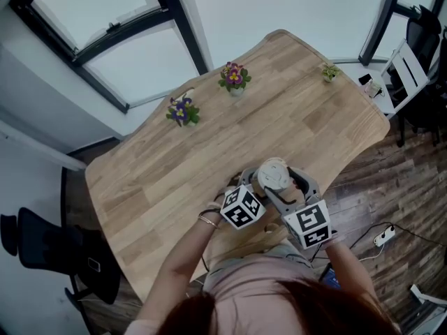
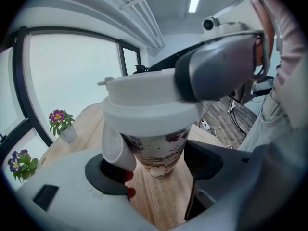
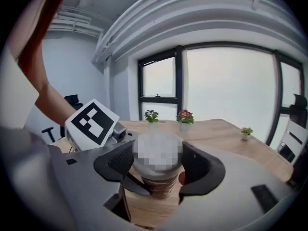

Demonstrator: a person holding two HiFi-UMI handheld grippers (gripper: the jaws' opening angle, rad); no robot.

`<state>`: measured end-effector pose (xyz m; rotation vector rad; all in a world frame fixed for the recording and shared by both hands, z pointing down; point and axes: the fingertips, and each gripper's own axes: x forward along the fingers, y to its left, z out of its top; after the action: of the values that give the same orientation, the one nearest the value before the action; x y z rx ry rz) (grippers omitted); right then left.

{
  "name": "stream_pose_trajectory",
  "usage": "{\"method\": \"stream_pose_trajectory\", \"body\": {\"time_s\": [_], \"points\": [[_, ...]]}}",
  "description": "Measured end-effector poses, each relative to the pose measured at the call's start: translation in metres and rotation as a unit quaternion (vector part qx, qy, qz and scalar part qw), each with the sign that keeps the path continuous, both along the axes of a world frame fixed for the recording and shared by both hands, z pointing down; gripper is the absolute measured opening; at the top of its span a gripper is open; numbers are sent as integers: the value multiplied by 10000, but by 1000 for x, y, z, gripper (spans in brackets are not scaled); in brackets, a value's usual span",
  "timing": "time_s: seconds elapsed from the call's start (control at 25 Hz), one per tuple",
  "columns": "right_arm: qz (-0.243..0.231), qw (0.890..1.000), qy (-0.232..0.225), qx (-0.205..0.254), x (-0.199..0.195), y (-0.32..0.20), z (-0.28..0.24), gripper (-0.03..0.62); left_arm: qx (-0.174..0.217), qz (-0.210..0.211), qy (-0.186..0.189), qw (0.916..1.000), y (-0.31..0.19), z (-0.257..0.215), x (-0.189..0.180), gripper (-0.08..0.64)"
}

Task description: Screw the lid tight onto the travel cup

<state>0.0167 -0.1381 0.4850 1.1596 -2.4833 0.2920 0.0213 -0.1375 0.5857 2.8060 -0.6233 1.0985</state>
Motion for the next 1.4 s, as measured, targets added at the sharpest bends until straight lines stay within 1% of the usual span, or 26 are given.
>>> {"method": "stream_pose_trajectory", "body": {"time_s": [0.08,0.12,0.16,0.24,0.36,0.4,0.48,0.56,0.6,0.72,0.84,0.92,0.96,1.04,1.2,1.28,1.4], "points": [[380,9993,-68,18,0,1,0,305,7,-82,28,10000,1,0,-1,347],[410,9991,-98,11,-1,3,1,305,9,-106,57,9999,3,0,-1,347],[301,9995,-110,-21,-3,6,1,305,7,-112,88,9999,4,0,-2,347],[-229,9996,-44,-161,-7,11,1,314,-12,-47,136,9999,5,0,-3,347],[-1127,9926,345,-299,-4,11,4,321,-49,156,156,9997,2,0,-2,347],[-1316,9896,485,-305,-2,10,5,321,-61,208,153,9996,1,0,-1,347],[-1482,9863,680,-263,1,7,6,319,-79,245,137,9996,1,0,-1,347],[-1420,9869,746,-181,0,6,6,319,-86,200,113,9997,1,0,-1,347],[-1295,9887,741,-123,-1,7,5,319,-83,167,97,9998,1,-1,-1,347],[-689,9956,628,70,-2,9,4,318,-35,107,34,9999,2,-1,-1,347],[-74,9987,497,115,0,11,4,316,-11,18,-21,10000,3,-1,-1,347],[191,9987,453,95,0,10,5,315,-13,-85,-27,10000,2,0,-1,347],[243,9987,446,88,0,9,5,316,-9,-125,-17,9999,1,0,-1,347],[165,9990,412,31,-1,9,6,316,-8,-165,22,9999,0,0,-2,347],[-282,9985,309,-355,4,11,7,320,-43,-102,144,9998,4,0,-1,347],[-565,9969,392,-384,6,12,7,337,-49,31,168,9998,9,0,-1,347],[-1159,9914,543,-278,2,16,6,357,-73,409,121,9991,18,0,1,347]]}}
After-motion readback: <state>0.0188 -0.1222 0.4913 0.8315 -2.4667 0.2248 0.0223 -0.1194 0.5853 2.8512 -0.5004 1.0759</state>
